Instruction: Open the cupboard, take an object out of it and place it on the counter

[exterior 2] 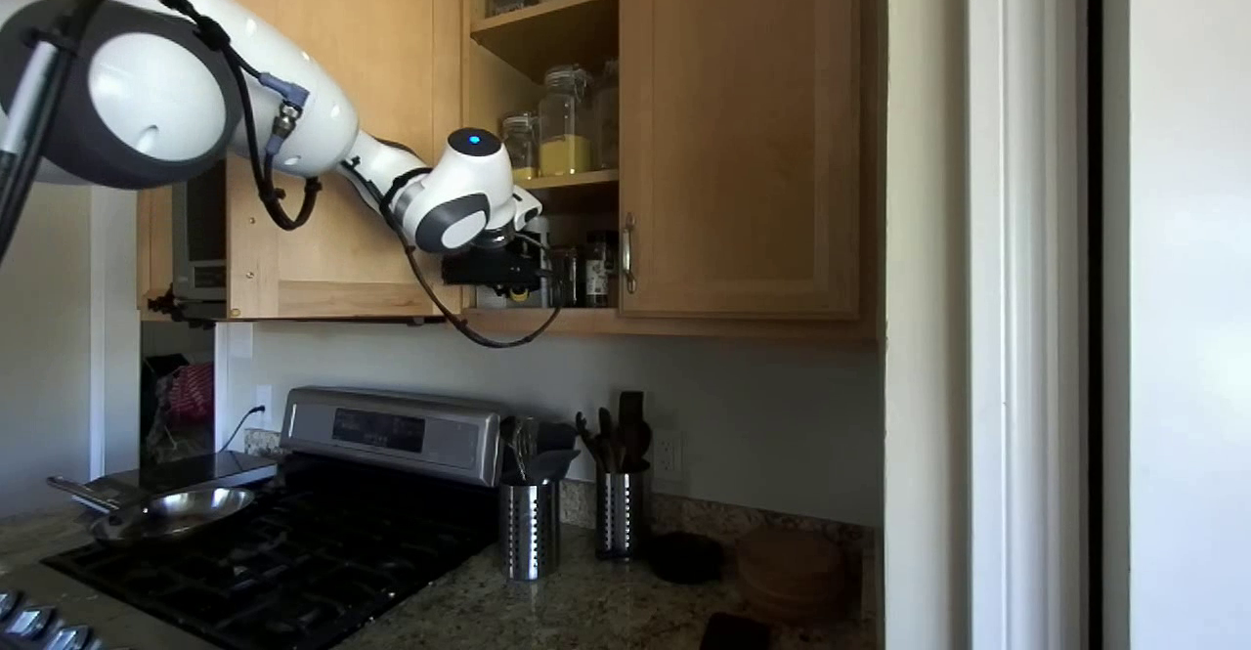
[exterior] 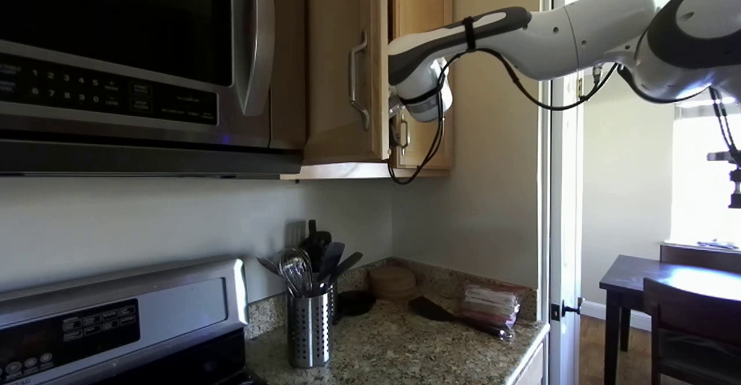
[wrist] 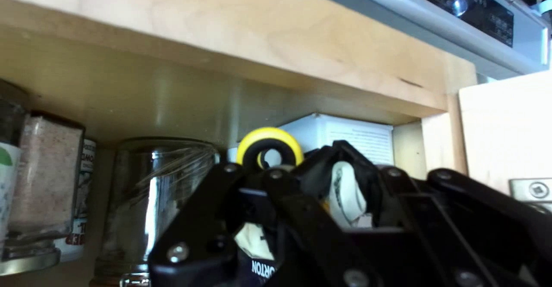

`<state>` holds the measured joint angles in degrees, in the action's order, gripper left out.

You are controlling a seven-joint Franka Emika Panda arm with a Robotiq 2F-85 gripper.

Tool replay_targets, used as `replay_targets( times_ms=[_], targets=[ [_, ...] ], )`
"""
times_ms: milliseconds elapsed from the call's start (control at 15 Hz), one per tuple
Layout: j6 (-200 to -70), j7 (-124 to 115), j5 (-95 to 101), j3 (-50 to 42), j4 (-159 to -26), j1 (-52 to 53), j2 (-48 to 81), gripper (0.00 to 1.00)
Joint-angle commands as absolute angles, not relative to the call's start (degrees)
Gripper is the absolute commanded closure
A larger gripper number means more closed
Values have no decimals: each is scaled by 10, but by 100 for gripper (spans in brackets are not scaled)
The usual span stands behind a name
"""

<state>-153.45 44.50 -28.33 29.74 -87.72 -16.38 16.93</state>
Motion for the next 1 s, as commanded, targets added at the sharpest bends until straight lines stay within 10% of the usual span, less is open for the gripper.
replay_targets(
  times_ms=[0, 933],
  targets=[
    [-1550, 490, -349, 313, -975, -201, 81, 91],
    [-1535, 494, -442, 279, -1145, -202, -89, 92]
  ],
)
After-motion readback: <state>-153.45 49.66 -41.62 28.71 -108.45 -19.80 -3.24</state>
